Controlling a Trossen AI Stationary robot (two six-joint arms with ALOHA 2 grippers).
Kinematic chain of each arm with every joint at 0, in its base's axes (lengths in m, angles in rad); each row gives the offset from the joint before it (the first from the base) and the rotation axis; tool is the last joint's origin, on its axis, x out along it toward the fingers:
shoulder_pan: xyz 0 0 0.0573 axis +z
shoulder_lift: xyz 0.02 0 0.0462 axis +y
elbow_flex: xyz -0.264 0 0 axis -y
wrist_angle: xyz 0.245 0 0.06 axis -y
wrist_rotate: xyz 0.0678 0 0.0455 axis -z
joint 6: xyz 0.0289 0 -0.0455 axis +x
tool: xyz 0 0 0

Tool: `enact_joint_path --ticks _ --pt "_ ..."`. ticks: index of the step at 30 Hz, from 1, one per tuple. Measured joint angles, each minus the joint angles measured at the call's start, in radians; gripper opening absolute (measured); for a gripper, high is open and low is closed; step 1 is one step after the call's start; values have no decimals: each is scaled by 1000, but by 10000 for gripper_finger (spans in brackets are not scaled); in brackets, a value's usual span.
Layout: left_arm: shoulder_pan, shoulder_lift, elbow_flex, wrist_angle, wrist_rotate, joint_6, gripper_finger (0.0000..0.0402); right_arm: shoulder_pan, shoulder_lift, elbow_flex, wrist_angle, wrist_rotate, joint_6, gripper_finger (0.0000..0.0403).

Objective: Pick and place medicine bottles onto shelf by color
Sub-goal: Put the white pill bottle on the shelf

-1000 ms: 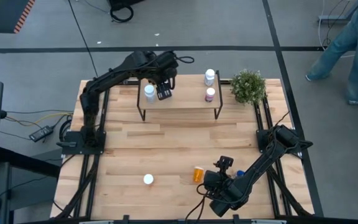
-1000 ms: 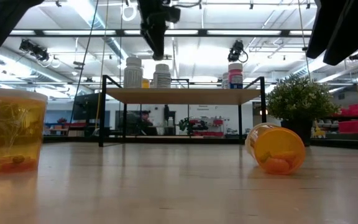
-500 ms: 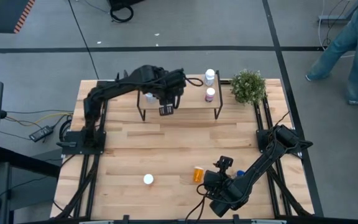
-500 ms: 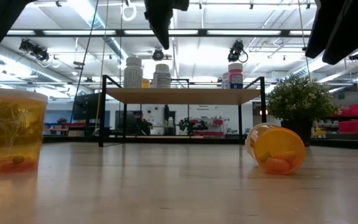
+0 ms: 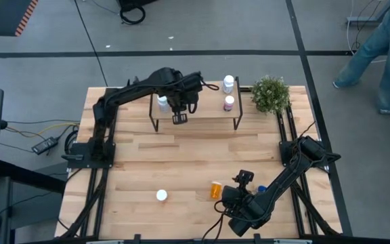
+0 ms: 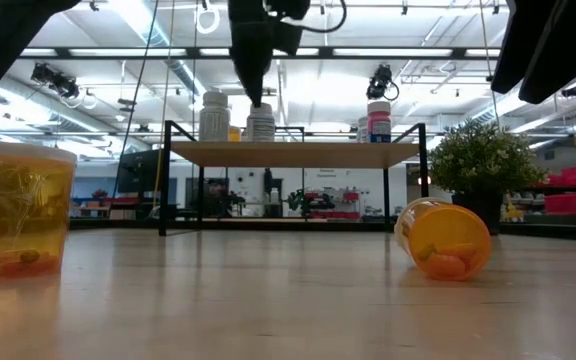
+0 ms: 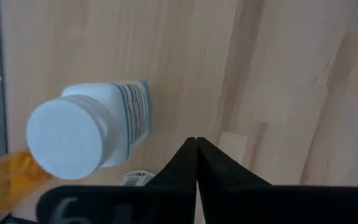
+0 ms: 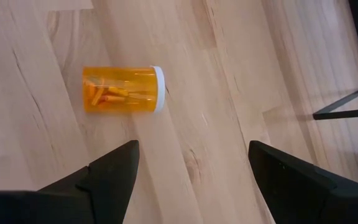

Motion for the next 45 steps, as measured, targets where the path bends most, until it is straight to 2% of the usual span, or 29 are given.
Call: enact_joint_path --ticks 11,19,24,45 --pt "22 1 -141 125 11 20 5 0 0 0 0 11 -2 312" --pt "29 -1 -144 151 7 33 11 0 0 0 0 20 -3 312" --pt "46 -1 -144 157 -34 31 4 0 0 0 0 29 -3 312" --pt "100 -1 -144 195 -36 12 4 0 0 0 0 29 -1 312"
